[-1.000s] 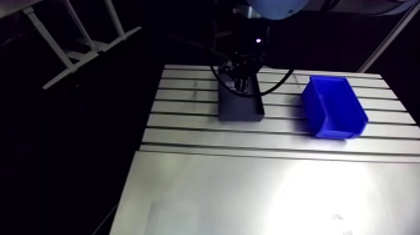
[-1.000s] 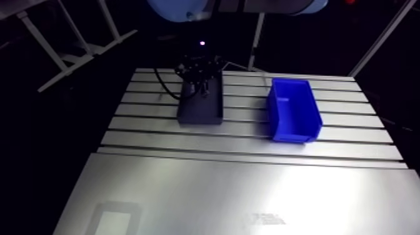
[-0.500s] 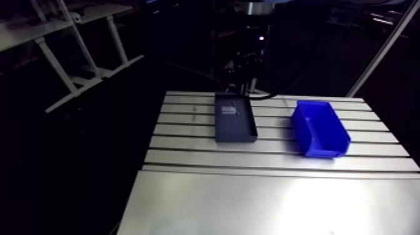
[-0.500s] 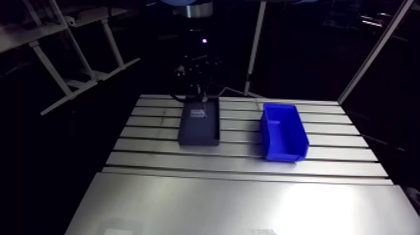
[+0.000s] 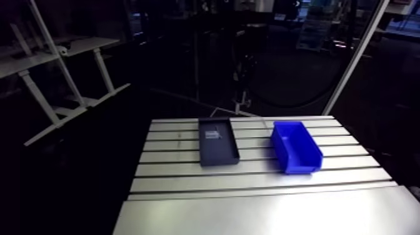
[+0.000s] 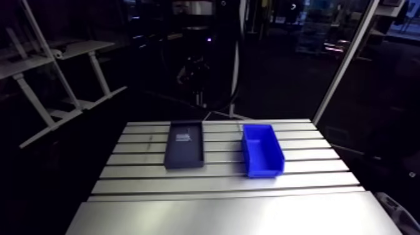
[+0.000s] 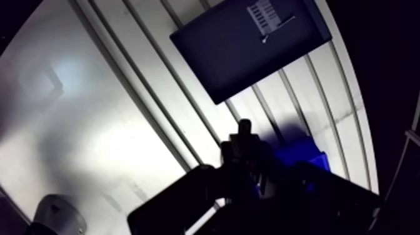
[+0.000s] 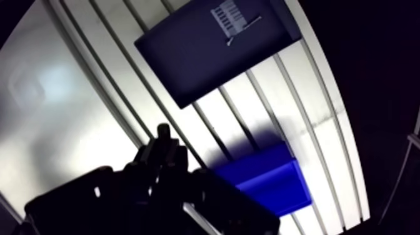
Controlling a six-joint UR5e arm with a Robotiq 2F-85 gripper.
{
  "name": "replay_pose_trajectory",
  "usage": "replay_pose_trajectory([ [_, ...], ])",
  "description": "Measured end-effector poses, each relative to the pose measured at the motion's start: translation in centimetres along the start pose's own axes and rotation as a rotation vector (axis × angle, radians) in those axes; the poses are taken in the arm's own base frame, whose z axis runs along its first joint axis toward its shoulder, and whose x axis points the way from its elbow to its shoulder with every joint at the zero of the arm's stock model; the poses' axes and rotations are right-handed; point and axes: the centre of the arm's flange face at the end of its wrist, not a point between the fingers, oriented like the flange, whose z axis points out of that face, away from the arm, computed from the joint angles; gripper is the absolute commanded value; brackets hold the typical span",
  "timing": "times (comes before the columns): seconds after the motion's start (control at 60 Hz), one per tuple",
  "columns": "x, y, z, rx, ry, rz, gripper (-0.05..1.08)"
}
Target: Pick up the M10 bolt from the tray and put it into the blue bin.
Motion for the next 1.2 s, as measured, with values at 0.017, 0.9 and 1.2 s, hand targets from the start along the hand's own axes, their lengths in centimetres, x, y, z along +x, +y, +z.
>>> replay_pose_trajectory([
  [0.017, -0.3, 0.1, -0.2, 0.001, 0.0, -0.015, 1.07],
  [0.9, -14.3, 6.1, -1.0, -0.014, 0.0, -0.528, 1.07],
  [1.2, -15.3, 6.8, 0.5, -0.047, -0.03, -0.526, 1.07],
])
